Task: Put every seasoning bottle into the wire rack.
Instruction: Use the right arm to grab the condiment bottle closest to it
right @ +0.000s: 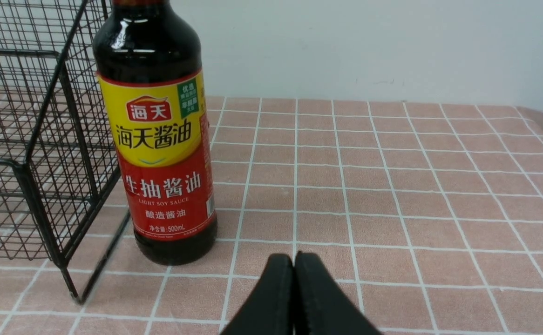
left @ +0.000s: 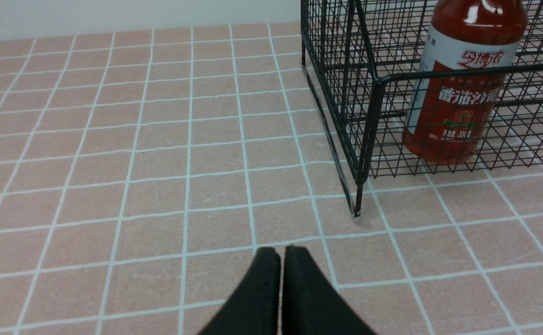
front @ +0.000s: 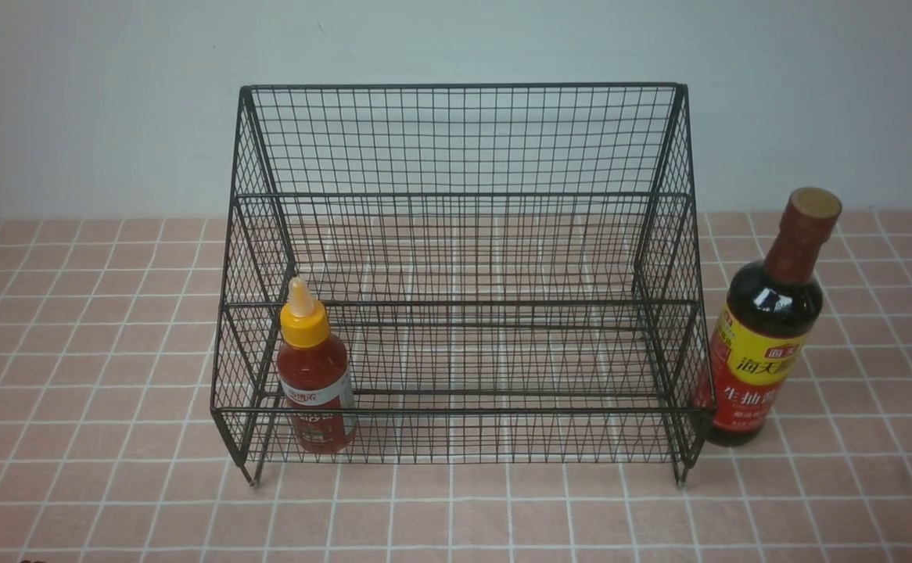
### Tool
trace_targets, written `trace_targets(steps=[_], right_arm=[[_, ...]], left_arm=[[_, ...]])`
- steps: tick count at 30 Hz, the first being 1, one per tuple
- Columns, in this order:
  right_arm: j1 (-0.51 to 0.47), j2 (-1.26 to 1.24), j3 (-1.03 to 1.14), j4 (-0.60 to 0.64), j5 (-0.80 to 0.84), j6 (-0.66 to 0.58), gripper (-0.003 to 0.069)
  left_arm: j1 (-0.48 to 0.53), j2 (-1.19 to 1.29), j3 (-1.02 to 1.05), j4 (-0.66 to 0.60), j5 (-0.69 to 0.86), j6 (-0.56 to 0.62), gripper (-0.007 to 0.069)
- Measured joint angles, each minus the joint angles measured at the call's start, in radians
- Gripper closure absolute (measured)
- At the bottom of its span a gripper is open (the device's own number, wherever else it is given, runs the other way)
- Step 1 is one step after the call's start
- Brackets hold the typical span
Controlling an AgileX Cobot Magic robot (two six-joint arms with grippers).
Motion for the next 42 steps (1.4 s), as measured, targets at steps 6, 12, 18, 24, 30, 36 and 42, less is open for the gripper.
trace_targets(steps=[6, 12, 18, 24, 30, 36, 42], right_arm=[[0.000, 0.000, 0.006, 0.120, -0.270, 0.067, 0.0670], [0.000, 0.000, 0.006, 0.132, -0.517, 0.212, 0.0670], [0.000, 0.000, 0.006, 0.097, -0.571, 0.261, 0.0670], [0.005, 0.080, -0.074, 0.077, -0.614, 0.350, 0.0670], [0.076, 0.499, -0.379, -0.106, -0.641, 0.375, 0.0664], [0.191, 0.828, -0.528, -0.157, -0.666, 0.343, 0.0574], [0.219, 1.057, -0.563, -0.137, -0.767, 0.239, 0.0359]], left_arm=[[0.000, 0.000, 0.000, 0.000, 0.000, 0.000, 0.0631], [0.000, 0.000, 0.000, 0.000, 0.000, 0.000, 0.0631], [0.000, 0.000, 0.000, 0.000, 0.000, 0.000, 0.0631], [0.000, 0.000, 0.000, 0.000, 0.000, 0.000, 0.0631], [0.000, 0.000, 0.000, 0.000, 0.000, 0.000, 0.0631], [0.000, 0.000, 0.000, 0.000, 0.000, 0.000, 0.0631], [0.000, 0.000, 0.000, 0.000, 0.000, 0.000, 0.0631]])
